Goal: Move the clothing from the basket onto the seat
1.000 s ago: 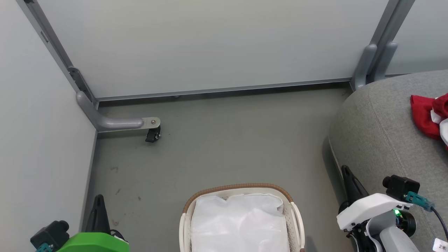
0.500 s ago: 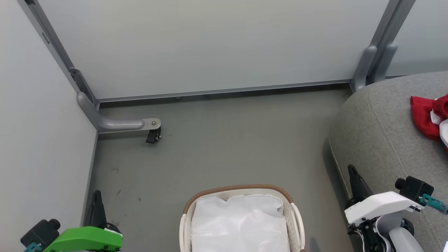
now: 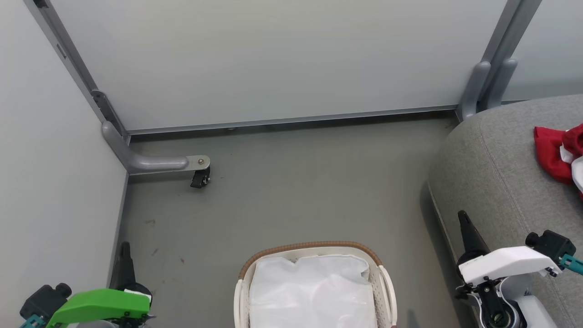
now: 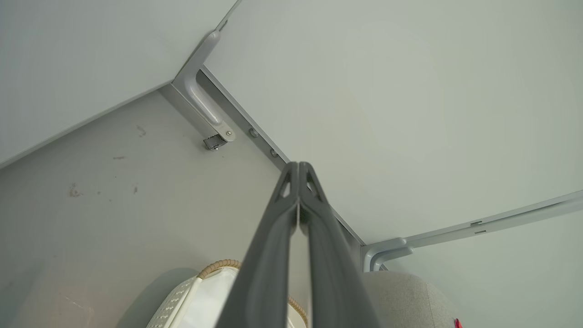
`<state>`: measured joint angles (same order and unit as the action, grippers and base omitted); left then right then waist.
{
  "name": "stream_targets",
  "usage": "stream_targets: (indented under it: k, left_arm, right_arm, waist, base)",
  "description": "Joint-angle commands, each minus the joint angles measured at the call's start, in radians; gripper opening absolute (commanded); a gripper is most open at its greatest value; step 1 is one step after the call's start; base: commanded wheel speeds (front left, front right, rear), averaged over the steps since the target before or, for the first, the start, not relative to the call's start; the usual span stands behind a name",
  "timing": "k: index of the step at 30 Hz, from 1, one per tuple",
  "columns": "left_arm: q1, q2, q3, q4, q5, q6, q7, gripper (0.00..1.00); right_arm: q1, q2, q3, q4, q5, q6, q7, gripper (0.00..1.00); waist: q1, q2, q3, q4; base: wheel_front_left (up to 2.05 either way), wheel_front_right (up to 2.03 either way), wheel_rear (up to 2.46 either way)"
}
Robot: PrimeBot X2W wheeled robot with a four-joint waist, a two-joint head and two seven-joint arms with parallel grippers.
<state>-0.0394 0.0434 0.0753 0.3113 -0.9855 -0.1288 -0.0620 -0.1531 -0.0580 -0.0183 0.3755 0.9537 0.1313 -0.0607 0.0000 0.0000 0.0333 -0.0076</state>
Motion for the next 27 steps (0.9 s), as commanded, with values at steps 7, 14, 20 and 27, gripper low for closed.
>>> stream_targets:
  k: [7, 14, 20, 27]
  left_arm:
    - [-0.034, 0.007, 0.01, -0.02, -0.091, -0.002, 0.025, 0.0]
    - [-0.04, 0.008, 0.014, -0.027, -0.163, -0.002, 0.045, 0.0]
    - [-0.045, 0.008, 0.017, -0.033, -0.218, -0.002, 0.062, 0.0]
    - [-0.05, 0.008, 0.021, -0.039, -0.279, -0.002, 0.079, 0.0]
  right_arm:
    - [0.009, -0.002, -0.017, -0.031, 0.098, 0.0, 0.026, 0.0]
    - [0.013, -0.001, -0.028, -0.045, 0.172, 0.0, 0.045, 0.0]
    - [0.017, 0.0, -0.036, -0.056, 0.23, 0.0, 0.062, 0.0]
    - [0.021, 0.001, -0.046, -0.068, 0.294, 0.0, 0.079, 0.0]
  waist:
    - [0.0, 0.0, -0.003, 0.001]
    - [0.0, 0.0, -0.006, 0.001]
    - [0.0, 0.0, -0.008, 0.002]
    - [0.0, 0.0, -0.011, 0.003]
  base:
    - [0.0, 0.0, 0.0]
    - [0.0, 0.0, 0.0]
    - [0.0, 0.0, 0.0]
    - [0.0, 0.0, 0.0]
